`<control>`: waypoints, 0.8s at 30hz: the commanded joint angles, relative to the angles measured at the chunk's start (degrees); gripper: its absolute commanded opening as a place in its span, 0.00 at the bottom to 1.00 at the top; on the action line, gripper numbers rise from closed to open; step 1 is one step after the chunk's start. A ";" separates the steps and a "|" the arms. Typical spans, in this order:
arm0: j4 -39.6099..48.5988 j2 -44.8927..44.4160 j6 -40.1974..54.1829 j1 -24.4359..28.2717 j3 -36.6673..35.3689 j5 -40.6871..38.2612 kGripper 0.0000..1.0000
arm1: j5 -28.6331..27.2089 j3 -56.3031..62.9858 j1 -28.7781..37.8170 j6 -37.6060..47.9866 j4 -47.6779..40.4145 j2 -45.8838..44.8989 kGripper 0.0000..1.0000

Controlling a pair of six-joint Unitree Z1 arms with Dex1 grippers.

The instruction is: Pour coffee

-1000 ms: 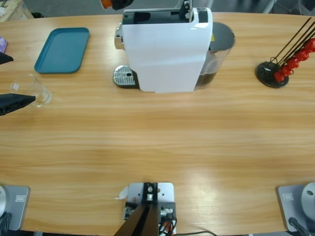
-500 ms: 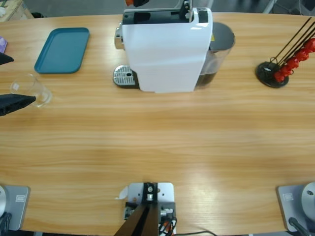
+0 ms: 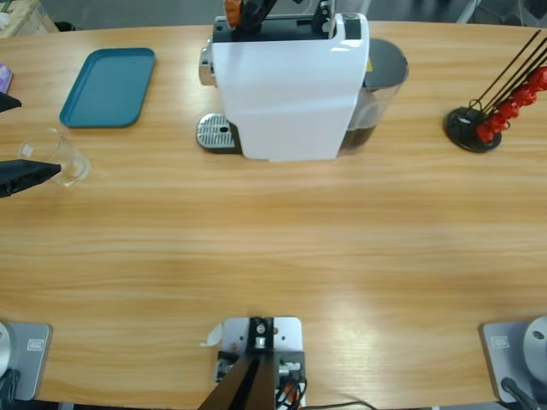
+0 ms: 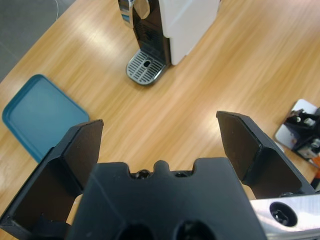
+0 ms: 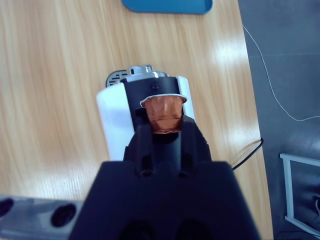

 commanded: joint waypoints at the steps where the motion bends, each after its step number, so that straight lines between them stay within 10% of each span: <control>1: -0.14 -0.11 -0.99 0.81 2.13 0.43 1.00 | -1.41 2.05 -0.34 -1.08 -0.06 3.42 0.00; 9: -1.09 0.59 -0.99 0.81 2.13 0.35 1.00 | -0.67 4.21 -0.13 -1.34 1.56 1.80 0.05; 11: -1.10 0.56 -0.99 0.81 2.13 0.41 1.00 | -0.67 4.09 -0.02 -1.24 1.26 1.78 0.66; 14: -1.09 0.42 -0.99 0.81 2.22 0.43 1.00 | -0.41 3.33 -0.01 -0.66 0.14 1.78 0.98; 24: -1.10 0.42 -1.34 0.81 2.63 0.53 1.00 | -2.97 2.95 0.10 0.24 -0.02 0.32 1.00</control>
